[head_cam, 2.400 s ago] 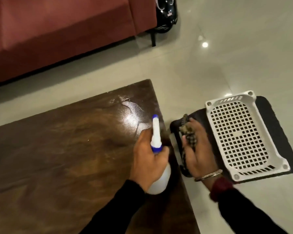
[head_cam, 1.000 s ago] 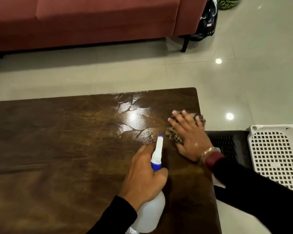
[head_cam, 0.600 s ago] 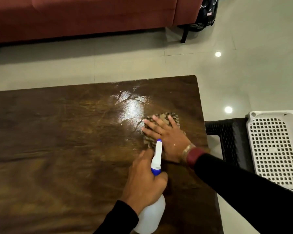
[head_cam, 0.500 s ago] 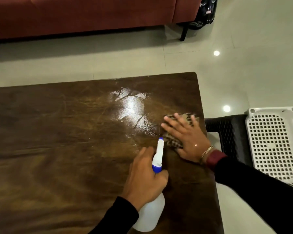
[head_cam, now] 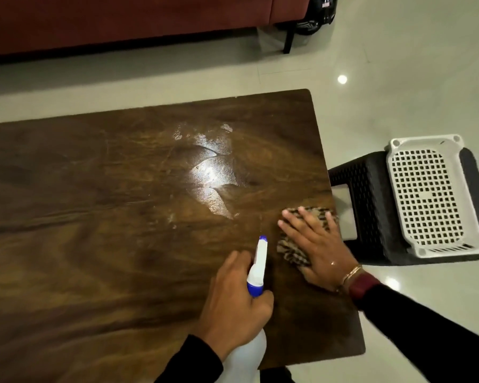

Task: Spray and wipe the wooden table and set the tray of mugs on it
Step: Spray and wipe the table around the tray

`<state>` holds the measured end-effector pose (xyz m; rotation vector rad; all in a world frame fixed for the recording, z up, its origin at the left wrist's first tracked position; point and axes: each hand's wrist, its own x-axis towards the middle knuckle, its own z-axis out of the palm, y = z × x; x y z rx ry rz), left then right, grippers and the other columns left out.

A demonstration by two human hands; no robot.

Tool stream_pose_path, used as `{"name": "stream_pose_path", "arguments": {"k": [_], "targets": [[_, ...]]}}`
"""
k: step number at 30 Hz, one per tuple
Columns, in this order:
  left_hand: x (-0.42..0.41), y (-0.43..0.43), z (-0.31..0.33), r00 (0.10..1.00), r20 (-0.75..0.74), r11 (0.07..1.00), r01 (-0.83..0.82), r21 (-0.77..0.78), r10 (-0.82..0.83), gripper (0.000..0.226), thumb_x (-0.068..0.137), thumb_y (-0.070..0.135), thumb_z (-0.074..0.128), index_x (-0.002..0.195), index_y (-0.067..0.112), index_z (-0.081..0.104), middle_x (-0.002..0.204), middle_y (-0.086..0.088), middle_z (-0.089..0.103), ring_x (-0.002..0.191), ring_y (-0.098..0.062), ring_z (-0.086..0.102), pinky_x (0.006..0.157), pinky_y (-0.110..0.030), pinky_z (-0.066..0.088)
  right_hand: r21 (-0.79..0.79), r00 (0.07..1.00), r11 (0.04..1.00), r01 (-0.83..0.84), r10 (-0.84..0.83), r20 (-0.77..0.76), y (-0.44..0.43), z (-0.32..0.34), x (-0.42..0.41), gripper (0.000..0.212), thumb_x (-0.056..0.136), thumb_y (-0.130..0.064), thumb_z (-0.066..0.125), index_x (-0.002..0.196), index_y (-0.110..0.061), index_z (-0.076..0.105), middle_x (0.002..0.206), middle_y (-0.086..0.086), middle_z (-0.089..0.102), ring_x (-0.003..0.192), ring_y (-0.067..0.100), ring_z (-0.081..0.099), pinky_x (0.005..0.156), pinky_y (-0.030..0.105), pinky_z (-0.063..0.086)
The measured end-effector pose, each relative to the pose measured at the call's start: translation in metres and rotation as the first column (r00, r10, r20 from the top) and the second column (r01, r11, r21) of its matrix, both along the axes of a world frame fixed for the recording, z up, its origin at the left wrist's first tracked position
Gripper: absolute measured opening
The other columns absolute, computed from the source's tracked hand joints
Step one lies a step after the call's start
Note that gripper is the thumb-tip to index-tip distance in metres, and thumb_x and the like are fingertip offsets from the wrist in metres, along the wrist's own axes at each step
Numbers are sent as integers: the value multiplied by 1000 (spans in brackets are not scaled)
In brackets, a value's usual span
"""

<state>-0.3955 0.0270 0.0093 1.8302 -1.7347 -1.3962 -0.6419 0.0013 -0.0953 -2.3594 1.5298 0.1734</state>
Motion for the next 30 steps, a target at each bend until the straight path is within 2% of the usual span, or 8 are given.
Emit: {"name": "stream_pose_path", "arguments": {"k": [4,6,9,13,19,22,27,30], "targets": [[-1,33,-1,1000,12,1000,-21,7,21,32,68,35,69,92,24,52,87,6,55,78,-16,58,71,-38,56,-49,902,901,431,-430,20,-57,-7,3,87,91,-57,48,165,-30,14,175,-8,7,161,25,7,120,74,11],[-3,51,-4,999,36,999,-37,-11,38,32,68,35,70,93,24,54,86,4,56,77,-17,59,69,-41,57,-70,864,861,504,-502,43,-74,-9,30,84,95,-60,45,165,-24,17,174,-4,9,161,28,7,123,66,8],[-8,75,3,997,31,997,-75,27,74,31,69,33,71,95,26,55,87,4,58,78,-18,60,70,-38,58,-52,956,959,280,-273,109,-19,-8,62,91,86,-49,57,165,-22,20,175,0,10,161,29,6,124,65,13],[-15,94,9,995,29,994,-93,50,92,29,67,27,70,94,25,58,86,7,59,79,-14,60,69,-17,50,-42,995,999,19,-15,103,106,-6,50,98,74,-45,64,163,-33,26,175,-5,10,161,25,7,121,67,18],[-18,123,5,996,-1,995,-94,14,94,24,64,23,66,86,18,58,78,3,55,72,-19,57,63,-35,50,-13,957,958,288,-287,40,75,-7,4,82,81,-62,56,157,-56,25,175,-2,-1,161,29,5,117,77,10],[-23,128,1,994,-15,994,-110,21,110,27,66,29,70,91,28,59,84,9,57,78,-15,60,69,-37,55,-45,901,899,435,-434,32,48,-10,24,66,92,-68,46,155,-57,29,175,-6,6,160,29,10,118,76,10],[-31,125,3,998,-21,998,-66,0,66,30,62,41,60,84,23,56,81,8,56,76,-15,57,69,-41,51,-65,992,991,117,-114,46,158,-6,21,85,76,-54,62,157,-49,34,174,-1,14,160,30,15,114,76,16],[-33,124,1,1000,-5,999,-22,35,22,34,64,43,65,93,27,58,88,10,57,81,-14,59,73,-37,55,-5,958,958,287,-287,15,201,-9,-7,95,74,-54,64,159,-52,23,174,-2,12,160,31,15,110,80,21]]}}
